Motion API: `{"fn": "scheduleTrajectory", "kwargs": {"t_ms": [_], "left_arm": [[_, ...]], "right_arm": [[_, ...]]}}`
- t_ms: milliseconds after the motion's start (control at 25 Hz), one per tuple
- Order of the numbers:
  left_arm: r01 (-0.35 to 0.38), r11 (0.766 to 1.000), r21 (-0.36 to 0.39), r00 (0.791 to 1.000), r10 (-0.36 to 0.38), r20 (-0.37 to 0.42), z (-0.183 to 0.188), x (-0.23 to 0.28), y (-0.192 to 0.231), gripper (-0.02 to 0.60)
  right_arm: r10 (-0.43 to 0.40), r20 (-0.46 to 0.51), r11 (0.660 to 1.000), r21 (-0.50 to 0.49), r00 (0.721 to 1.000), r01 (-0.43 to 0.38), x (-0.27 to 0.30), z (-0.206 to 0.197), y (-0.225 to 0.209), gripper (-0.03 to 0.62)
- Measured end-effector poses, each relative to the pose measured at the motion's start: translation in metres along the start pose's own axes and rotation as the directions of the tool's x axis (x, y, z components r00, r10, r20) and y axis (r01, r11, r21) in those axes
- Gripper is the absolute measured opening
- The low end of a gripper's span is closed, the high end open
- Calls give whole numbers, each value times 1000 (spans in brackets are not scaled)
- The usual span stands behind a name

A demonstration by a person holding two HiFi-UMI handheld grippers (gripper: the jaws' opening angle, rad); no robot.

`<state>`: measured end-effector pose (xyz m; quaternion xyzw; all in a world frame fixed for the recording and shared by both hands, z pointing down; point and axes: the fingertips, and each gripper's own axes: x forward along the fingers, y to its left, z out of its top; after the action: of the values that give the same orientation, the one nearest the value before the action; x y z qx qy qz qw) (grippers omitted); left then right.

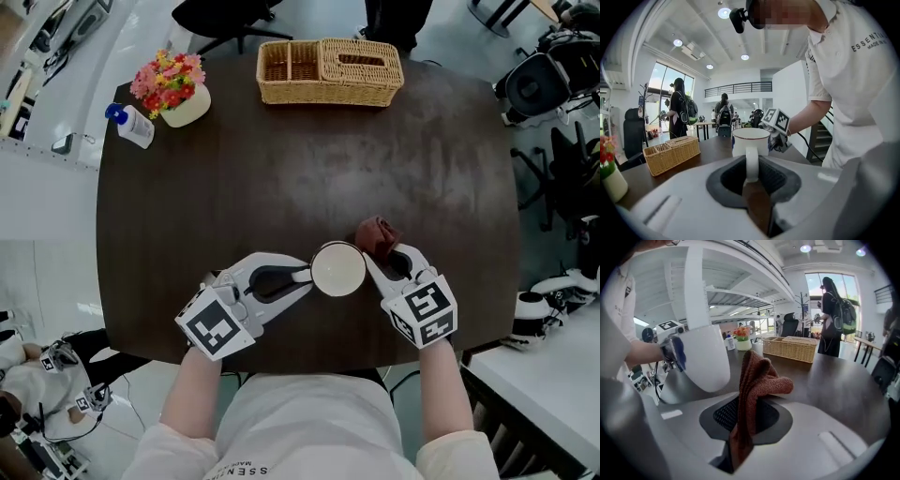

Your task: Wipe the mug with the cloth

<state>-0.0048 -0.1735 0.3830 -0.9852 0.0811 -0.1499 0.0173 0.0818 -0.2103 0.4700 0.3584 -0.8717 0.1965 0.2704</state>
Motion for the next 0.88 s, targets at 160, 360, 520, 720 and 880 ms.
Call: {"fn": "scheduleTrajectory", "kwargs": {"t_ms": [160, 360, 520, 720, 880], "left_arm": [[0, 1000, 16, 1000, 0, 20, 40, -6, -4, 73], [4, 999, 32, 999, -6, 54, 65, -10, -7, 74], [-2, 999, 40, 998, -1, 71, 71, -10, -6, 74], [-9, 999, 44, 998, 7, 56, 68, -8, -6, 74], [-6, 999, 40, 999, 4, 49, 64, -7, -8, 74]], "right_arm": [[8, 46, 997, 80, 999, -12, -7, 12, 15, 83], [103, 102, 993, -75, 989, -96, -8, 38, 61, 83], [133, 120, 988, -95, 984, -122, -12, 49, 76, 81], [168, 126, 984, -72, 978, -160, -13, 45, 84, 83], [201, 111, 979, -61, 973, -195, -15, 35, 85, 83]]}}
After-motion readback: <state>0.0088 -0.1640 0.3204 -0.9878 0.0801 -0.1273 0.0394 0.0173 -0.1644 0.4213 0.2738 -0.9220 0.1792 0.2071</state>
